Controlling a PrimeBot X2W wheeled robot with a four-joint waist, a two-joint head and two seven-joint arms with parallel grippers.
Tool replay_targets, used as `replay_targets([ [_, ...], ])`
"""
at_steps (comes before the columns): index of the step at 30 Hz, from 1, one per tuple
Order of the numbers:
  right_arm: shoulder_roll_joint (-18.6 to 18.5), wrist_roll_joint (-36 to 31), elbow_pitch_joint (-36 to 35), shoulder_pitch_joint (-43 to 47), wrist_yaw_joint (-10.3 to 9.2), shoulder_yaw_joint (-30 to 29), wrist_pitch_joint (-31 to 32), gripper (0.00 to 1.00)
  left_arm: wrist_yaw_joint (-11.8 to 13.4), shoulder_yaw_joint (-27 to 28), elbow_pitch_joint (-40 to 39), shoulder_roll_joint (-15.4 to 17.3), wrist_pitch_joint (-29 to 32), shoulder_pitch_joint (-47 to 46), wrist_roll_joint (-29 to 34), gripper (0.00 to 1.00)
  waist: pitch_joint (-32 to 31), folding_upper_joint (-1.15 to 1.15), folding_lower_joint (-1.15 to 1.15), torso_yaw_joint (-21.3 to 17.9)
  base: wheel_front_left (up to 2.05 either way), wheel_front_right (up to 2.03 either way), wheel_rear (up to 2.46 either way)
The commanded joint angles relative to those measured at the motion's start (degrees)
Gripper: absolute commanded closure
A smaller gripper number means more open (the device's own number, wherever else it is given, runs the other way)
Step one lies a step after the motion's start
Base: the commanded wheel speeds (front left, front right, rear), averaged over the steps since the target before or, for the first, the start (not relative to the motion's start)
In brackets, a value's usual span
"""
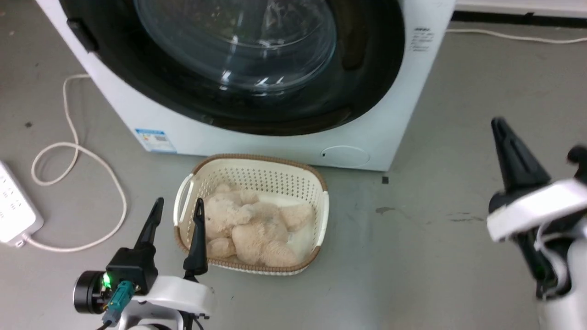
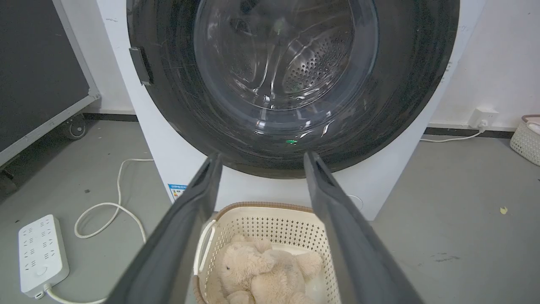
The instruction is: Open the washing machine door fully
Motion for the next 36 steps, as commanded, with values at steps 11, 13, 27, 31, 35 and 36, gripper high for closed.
replay_targets([
  [11, 2.01, 11.25, 7.35, -12.68, -0.05, -4.30, 9.13, 1.00, 0.58, -1.15, -1.25, 0.03, -1.74, -2.29, -1.68, 0.00, 4.39, 0.00, -0.01, 3.53, 0.00, 0.00, 0.00],
  [13, 2.50, 13.35, 9.61, -14.95, -0.05, -5.48, 11.40, 1.00, 0.65, -1.38, -1.36, 0.03, -1.98, -2.46, -1.89, 0.00, 4.99, 0.00, -0.01, 4.12, 0.00, 0.00, 0.00],
  [27, 2.93, 20.12, 26.25, -33.00, -0.06, -14.62, 24.67, 1.00, 1.15, -2.90, -2.42, 0.03, -3.65, -4.08, -3.18, 0.00, 9.72, 0.00, -0.01, 8.18, 0.00, 0.00, 0.00],
  [31, 2.78, 20.76, 31.01, -38.17, -0.06, -17.36, 28.13, 1.00, 1.26, -3.42, -2.68, 0.03, -4.13, -4.44, -3.50, 0.00, 10.92, 0.00, -0.01, 9.20, 0.00, 0.00, 0.00],
  [35, 2.49, 21.08, 34.68, -43.08, -0.06, -20.05, 30.55, 1.00, 1.45, -4.03, -3.26, 0.03, -4.61, -4.93, -3.88, 0.00, 12.20, 0.00, -0.01, 10.23, 0.00, 0.00, 0.00],
  [36, 2.41, 21.10, 35.64, -44.12, -0.07, -20.73, 31.12, 1.00, 1.48, -4.16, -3.38, 0.03, -4.73, -5.05, -3.96, 0.00, 12.48, 0.00, -0.01, 10.45, 0.00, 0.00, 0.00],
])
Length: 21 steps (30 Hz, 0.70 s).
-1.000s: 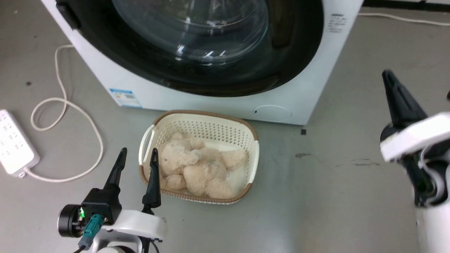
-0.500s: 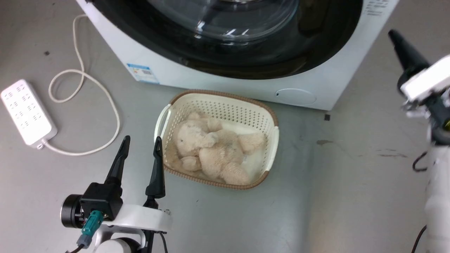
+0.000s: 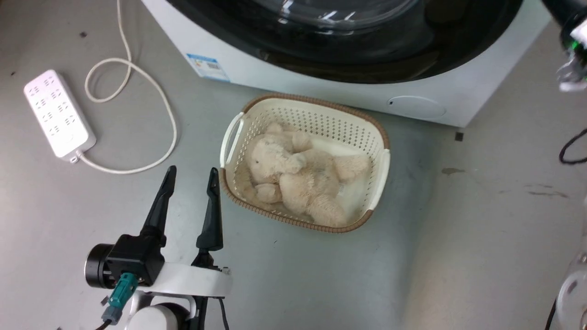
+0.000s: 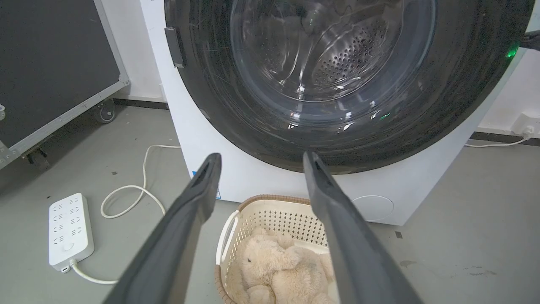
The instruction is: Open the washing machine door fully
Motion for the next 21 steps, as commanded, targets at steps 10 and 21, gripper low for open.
replay_targets([
  [10, -0.11, 1.31, 8.75, -11.80, -0.02, -6.34, 7.39, 1.00, 0.54, 0.73, -1.22, 0.04, -1.68, -2.57, -0.72, 0.00, 3.11, 0.00, 0.00, 1.99, 0.00, 0.00, 0.00],
  [21, 2.32, 2.91, 10.37, -12.74, -0.03, -10.80, 16.67, 1.00, 0.69, 0.51, -1.62, 0.05, -3.00, -3.90, -1.15, 0.00, 3.23, 0.00, 0.00, 1.90, 0.00, 0.00, 0.00],
])
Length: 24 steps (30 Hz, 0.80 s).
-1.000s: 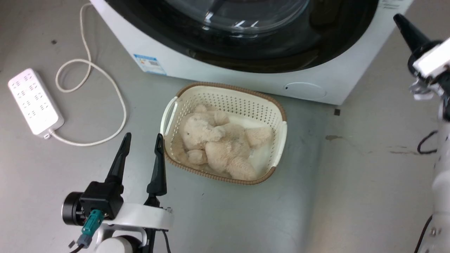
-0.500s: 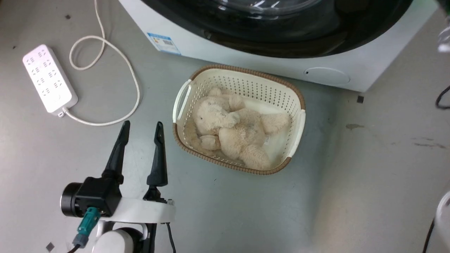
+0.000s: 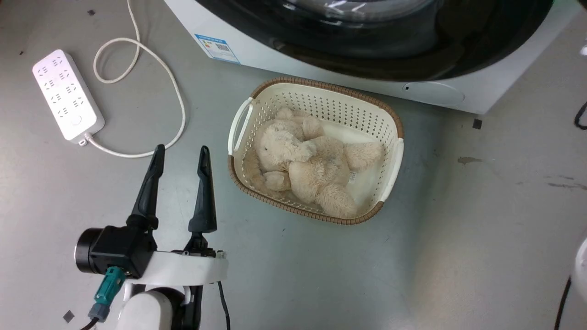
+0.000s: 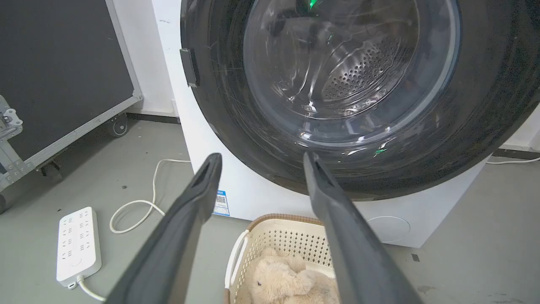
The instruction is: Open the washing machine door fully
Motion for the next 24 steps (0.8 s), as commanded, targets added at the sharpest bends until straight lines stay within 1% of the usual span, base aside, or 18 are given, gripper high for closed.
replay_targets([
  [1, 2.11, 1.36, 0.79, -0.22, 0.07, -0.46, 1.99, 1.00, 0.11, 0.23, -0.35, 0.05, -0.59, -1.12, -0.12, 0.00, -0.34, 0.00, 0.00, -0.24, 0.00, 0.00, 0.00],
  [7, 3.38, 3.06, -1.26, 2.84, 0.07, -2.32, 6.87, 1.00, -0.50, 0.30, 0.03, 0.05, -1.24, -0.82, 0.35, 0.00, -2.35, 0.00, 0.00, -1.19, 0.00, 0.00, 0.00],
  [11, 3.96, 3.13, -3.32, 7.27, 0.07, -1.92, 9.06, 1.00, -0.91, 0.41, 0.64, 0.05, -1.24, 0.34, 0.78, 0.00, -5.08, 0.00, 0.00, -2.38, 0.00, 0.00, 0.00],
  [14, 4.17, 2.77, -4.86, 11.25, 0.07, -0.21, 11.33, 1.00, -1.27, 0.32, 1.17, 0.05, -1.24, 1.35, 1.20, 0.00, -7.13, 0.00, 0.00, -3.08, 0.00, 0.00, 0.00],
  [18, 4.23, 6.64, -5.12, 15.51, 0.07, 3.64, 13.09, 1.00, -1.65, 0.33, 2.07, 0.05, -1.24, 2.52, 1.59, 0.00, -9.59, 0.00, 0.00, -3.72, 0.00, 0.00, 0.00],
  [24, 4.24, 15.23, -4.86, 21.77, 0.07, 13.04, 12.43, 1.00, -2.41, 0.50, 3.26, 0.05, -1.24, 4.11, 2.05, 0.00, -12.85, 0.00, 0.00, -4.03, 0.00, 0.00, 0.00],
])
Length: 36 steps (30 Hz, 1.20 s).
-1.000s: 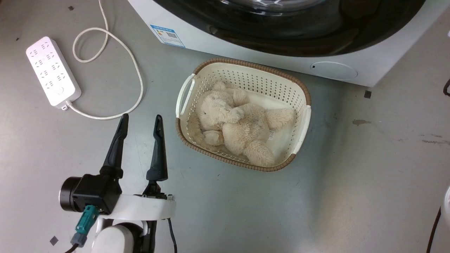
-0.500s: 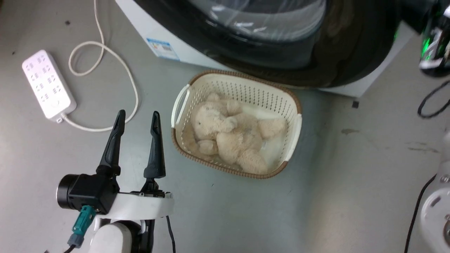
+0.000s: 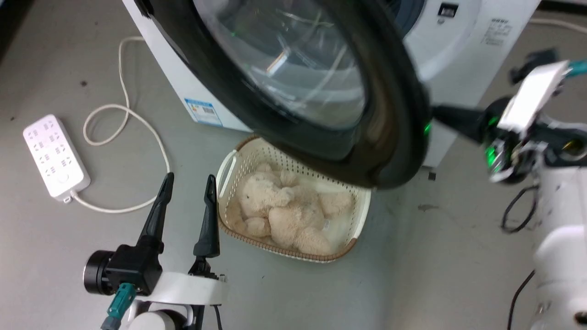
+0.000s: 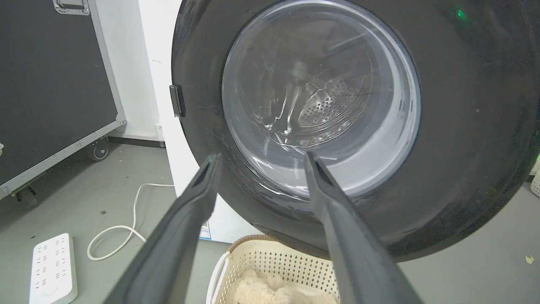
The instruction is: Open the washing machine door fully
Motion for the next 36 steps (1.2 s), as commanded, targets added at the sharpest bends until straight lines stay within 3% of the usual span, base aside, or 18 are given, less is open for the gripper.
replay_targets([
  [1, 0.49, 2.75, 0.05, 2.19, 0.06, 2.49, -0.13, 1.00, -0.39, 0.04, 0.24, 0.05, -0.32, 0.96, 0.57, 0.00, -1.38, 0.00, 0.01, -0.19, 0.00, 0.00, 0.00],
  [7, 0.49, 12.33, -1.45, 7.80, 0.06, 14.03, -1.98, 1.00, -1.36, -0.32, 0.94, 0.05, -0.32, 2.50, 1.66, 0.00, -3.34, 0.00, 0.01, -0.13, 0.00, 0.00, 0.00],
  [8, 0.49, 16.92, -2.89, 10.72, 0.06, 20.05, -3.44, 1.00, -1.70, -0.48, 1.26, 0.05, -0.32, 3.36, 1.98, 0.00, -4.29, 0.00, 0.01, -0.08, 0.00, 0.00, 0.00],
  [10, 0.49, 19.78, -3.77, 12.44, 0.06, 24.25, -4.44, 1.00, -1.97, -0.54, 1.52, 0.05, -0.32, 4.00, 2.14, 0.00, -4.82, 0.00, 0.01, -0.14, 0.00, 0.00, 0.00],
  [17, 0.50, 26.12, -7.18, 16.08, 0.06, 36.93, -8.34, 1.00, -2.34, -0.60, 2.00, 0.05, -0.32, 5.17, 2.29, 0.00, -5.89, 0.00, 0.01, 0.14, 0.00, 0.00, 0.00],
  [21, 0.50, 26.36, -8.29, 16.58, 0.06, 39.51, -11.32, 1.00, -2.29, -0.60, 2.21, 0.05, -0.32, 5.49, 2.02, 0.00, -6.12, 0.00, 0.01, 0.11, 0.00, 0.00, 0.00],
  [22, 0.50, 25.39, -8.77, 16.44, 0.06, 39.85, -14.20, 0.75, -2.22, -0.60, 2.35, 0.05, -0.32, 5.55, 1.99, 0.00, -6.38, 0.00, 0.01, -0.13, 0.00, 0.00, 0.00],
  [23, 0.50, 25.39, -8.77, 16.44, 0.06, 39.85, -14.20, 0.75, -2.22, -0.60, 2.35, 0.05, -0.32, 5.55, 1.99, 0.00, -6.38, 0.00, 0.01, -0.13, 0.00, 0.00, 0.00],
  [24, 0.50, 23.57, -9.16, 16.52, 0.06, 40.03, -16.01, 0.00, -2.01, -0.51, 2.44, 0.05, -0.32, 5.55, 1.82, 0.00, -6.76, 0.00, 0.01, -0.56, 0.00, 0.00, 0.00],
  [28, -1.00, 20.48, -11.00, 17.37, 0.06, 39.23, -18.60, 0.00, -1.81, -0.44, 3.04, 0.05, -0.32, 5.69, 1.41, 0.00, -7.86, 0.00, 0.01, -1.14, 0.00, 0.00, 0.00],
  [30, -4.46, 15.35, -16.36, 18.94, 0.06, 37.09, -25.42, 0.00, -1.48, -0.13, 3.08, 0.05, -0.32, 5.70, 1.17, 0.00, -8.93, 0.00, 0.01, -1.90, 0.00, 0.00, 0.00],
  [31, -4.46, 15.35, -16.36, 18.94, 0.06, 37.09, -25.42, 0.00, -1.48, -0.13, 3.08, 0.05, -0.32, 5.70, 1.17, 0.00, -8.93, 0.00, 0.01, -1.90, 0.00, 0.00, 0.00],
  [32, -7.15, 10.44, -20.95, 20.54, 0.06, 35.96, -31.58, 0.00, -1.34, 0.30, 3.16, 0.05, -0.32, 5.90, 1.13, 0.00, -9.79, 0.00, 0.01, -2.65, 0.00, 0.00, 0.00],
  [33, -7.15, 10.44, -20.95, 20.54, 0.06, 35.96, -31.58, 0.00, -1.34, 0.30, 3.16, 0.05, -0.32, 5.90, 1.13, 0.00, -9.79, 0.00, 0.01, -2.65, 0.00, 0.00, 0.00],
  [34, -8.75, 7.47, -23.47, 21.54, 0.06, 35.71, -34.87, 0.00, -1.36, 0.51, 3.22, 0.05, -0.32, 6.00, 1.14, 0.00, -10.17, 0.00, 0.01, -3.05, 0.00, 0.00, 0.00],
  [35, -12.68, -0.77, -27.71, 23.58, 0.06, 35.53, -42.41, 0.00, -1.44, 0.93, 3.41, 0.05, -0.32, 6.17, 1.05, 0.00, -10.90, 0.00, 0.01, -3.85, 0.00, 0.00, 0.00],
  [36, -12.68, -0.77, -27.71, 23.58, 0.06, 35.53, -42.41, 0.00, -1.44, 0.93, 3.41, 0.05, -0.32, 6.17, 1.05, 0.00, -10.90, 0.00, 0.01, -3.85, 0.00, 0.00, 0.00],
])
